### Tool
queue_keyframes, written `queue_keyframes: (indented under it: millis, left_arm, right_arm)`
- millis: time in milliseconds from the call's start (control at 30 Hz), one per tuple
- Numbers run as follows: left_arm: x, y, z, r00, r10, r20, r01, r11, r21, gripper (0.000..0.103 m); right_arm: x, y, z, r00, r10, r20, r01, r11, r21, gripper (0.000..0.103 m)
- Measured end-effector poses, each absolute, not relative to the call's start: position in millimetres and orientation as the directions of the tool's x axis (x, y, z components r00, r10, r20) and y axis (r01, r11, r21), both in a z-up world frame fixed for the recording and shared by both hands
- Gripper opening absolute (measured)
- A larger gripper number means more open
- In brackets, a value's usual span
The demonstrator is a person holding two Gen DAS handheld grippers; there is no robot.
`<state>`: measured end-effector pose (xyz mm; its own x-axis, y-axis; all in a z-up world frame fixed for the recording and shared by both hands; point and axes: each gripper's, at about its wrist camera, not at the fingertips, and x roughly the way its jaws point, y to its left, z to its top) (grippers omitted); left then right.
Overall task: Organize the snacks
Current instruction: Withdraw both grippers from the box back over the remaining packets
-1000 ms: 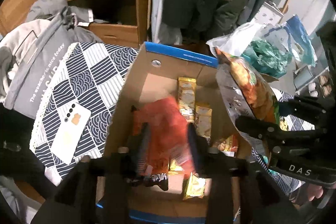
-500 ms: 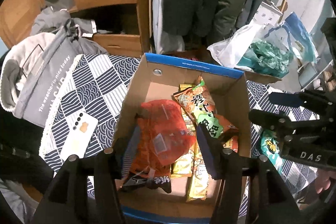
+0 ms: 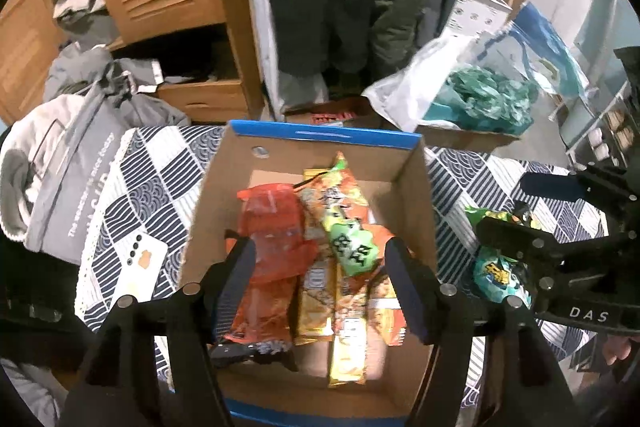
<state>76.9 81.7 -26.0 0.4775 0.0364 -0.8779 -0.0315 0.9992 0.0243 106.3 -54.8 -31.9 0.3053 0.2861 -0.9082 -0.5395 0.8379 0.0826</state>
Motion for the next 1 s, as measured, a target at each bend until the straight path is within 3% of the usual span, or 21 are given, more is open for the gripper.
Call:
queue_keyframes:
  millis: [500,600,1000]
  left_arm:
    - [87,10,-31,0.427,-0.011,-0.904,0.082,0.996,0.027,0.069]
    - [89,-3,-34,0.417,-0.017,-0.909,0.102,0.994,0.028,0.073]
    - [100,-47,-52,0.360,-0.041,-0.932,0.162,0.987,0.019,0.073]
  right_arm:
    - [107,-157,-28,0.349,0.233,-0.908,-0.406,0.911,0.077,0.067]
    - [108,-173,-29,0.356,0.224,-0.907,-0.376,0.923,0.081,0.069]
    - [114,-237,-56,0.343,0.187,-0.920,-0.276,0.957,0.091,0.070]
